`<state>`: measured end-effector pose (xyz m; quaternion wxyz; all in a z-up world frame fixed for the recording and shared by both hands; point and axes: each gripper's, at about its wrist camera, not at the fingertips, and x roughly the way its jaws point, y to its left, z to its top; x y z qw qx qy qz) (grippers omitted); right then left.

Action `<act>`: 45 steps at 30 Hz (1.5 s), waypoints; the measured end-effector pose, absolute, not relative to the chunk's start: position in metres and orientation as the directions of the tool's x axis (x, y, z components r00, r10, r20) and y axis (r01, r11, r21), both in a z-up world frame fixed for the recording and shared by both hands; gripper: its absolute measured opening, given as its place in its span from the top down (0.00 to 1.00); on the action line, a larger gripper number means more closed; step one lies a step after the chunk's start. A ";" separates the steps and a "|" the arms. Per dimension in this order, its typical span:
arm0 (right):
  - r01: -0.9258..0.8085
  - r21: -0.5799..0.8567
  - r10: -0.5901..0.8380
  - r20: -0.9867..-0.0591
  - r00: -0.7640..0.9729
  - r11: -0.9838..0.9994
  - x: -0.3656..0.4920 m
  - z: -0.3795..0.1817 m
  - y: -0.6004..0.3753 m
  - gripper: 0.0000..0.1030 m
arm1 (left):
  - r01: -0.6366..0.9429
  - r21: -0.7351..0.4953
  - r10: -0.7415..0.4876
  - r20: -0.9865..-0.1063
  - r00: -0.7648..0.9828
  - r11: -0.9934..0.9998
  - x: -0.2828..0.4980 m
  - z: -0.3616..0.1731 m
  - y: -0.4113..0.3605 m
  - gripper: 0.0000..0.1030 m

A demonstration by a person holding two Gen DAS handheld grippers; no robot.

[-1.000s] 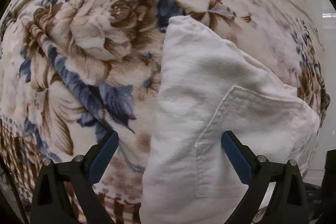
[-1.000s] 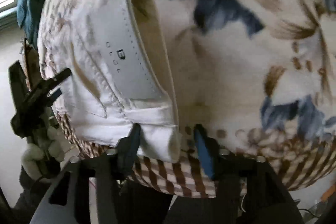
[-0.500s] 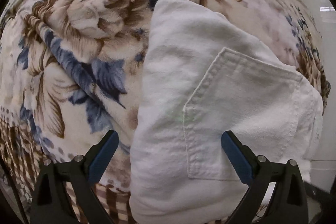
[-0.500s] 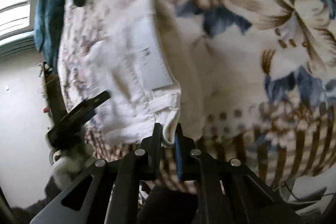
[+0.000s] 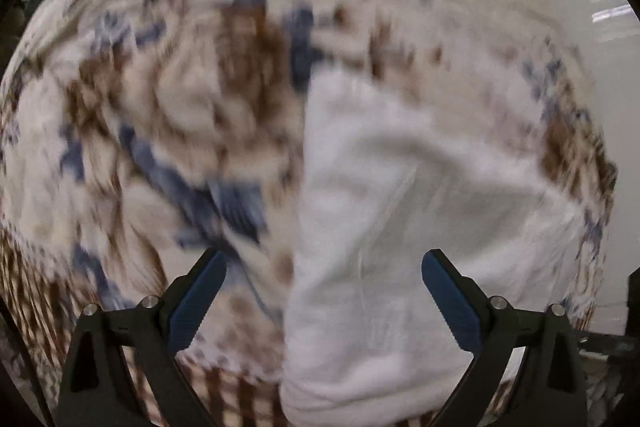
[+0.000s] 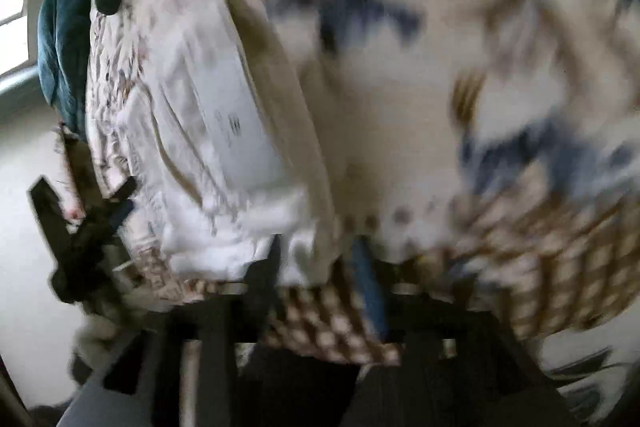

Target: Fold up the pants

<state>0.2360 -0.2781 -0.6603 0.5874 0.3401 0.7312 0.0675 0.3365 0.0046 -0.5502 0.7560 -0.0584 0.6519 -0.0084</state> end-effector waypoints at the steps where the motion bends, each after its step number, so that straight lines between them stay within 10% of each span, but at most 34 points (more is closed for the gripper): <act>1: 0.402 0.508 0.566 -0.823 -0.034 0.762 0.243 -0.649 -0.282 0.24 | -0.064 -0.146 -0.134 -0.976 0.170 0.987 0.347 -0.546 0.010 0.02; 8: 0.370 0.647 0.682 -0.730 0.048 0.667 0.317 -0.686 -0.266 0.24 | -0.095 -0.315 -0.318 -0.948 -0.014 0.944 0.434 -0.601 0.020 0.02; 13: 0.301 0.600 0.615 -0.787 0.057 0.741 0.337 -0.681 -0.249 0.93 | -0.022 -0.300 -0.300 -0.954 -0.018 0.954 0.440 -0.592 0.004 0.02; 19: 0.138 0.539 0.509 -0.836 0.203 0.831 0.353 -0.601 -0.241 0.93 | -0.060 -0.332 -0.333 -0.943 0.000 0.941 0.431 -0.588 0.017 0.03; 29: 0.214 0.492 0.439 -0.863 0.252 0.844 0.362 -0.621 -0.258 0.93 | -0.120 -0.321 -0.319 -0.947 0.038 0.940 0.419 -0.588 0.044 0.03; 30: 0.232 0.486 0.446 -0.871 0.204 0.843 0.362 -0.636 -0.258 0.91 | -0.115 -0.310 -0.308 -0.951 0.040 0.944 0.418 -0.589 0.045 0.03; 34: 0.329 0.410 0.435 -0.901 -0.001 0.851 0.357 -0.677 -0.268 0.30 | -0.082 -0.277 -0.270 -0.959 0.083 0.957 0.409 -0.583 0.041 0.02; 45: -0.145 0.445 0.439 -0.896 -0.074 0.884 0.430 -0.578 -0.141 0.27 | -0.243 -0.316 -0.286 -0.946 0.150 0.917 0.361 -0.565 0.083 0.03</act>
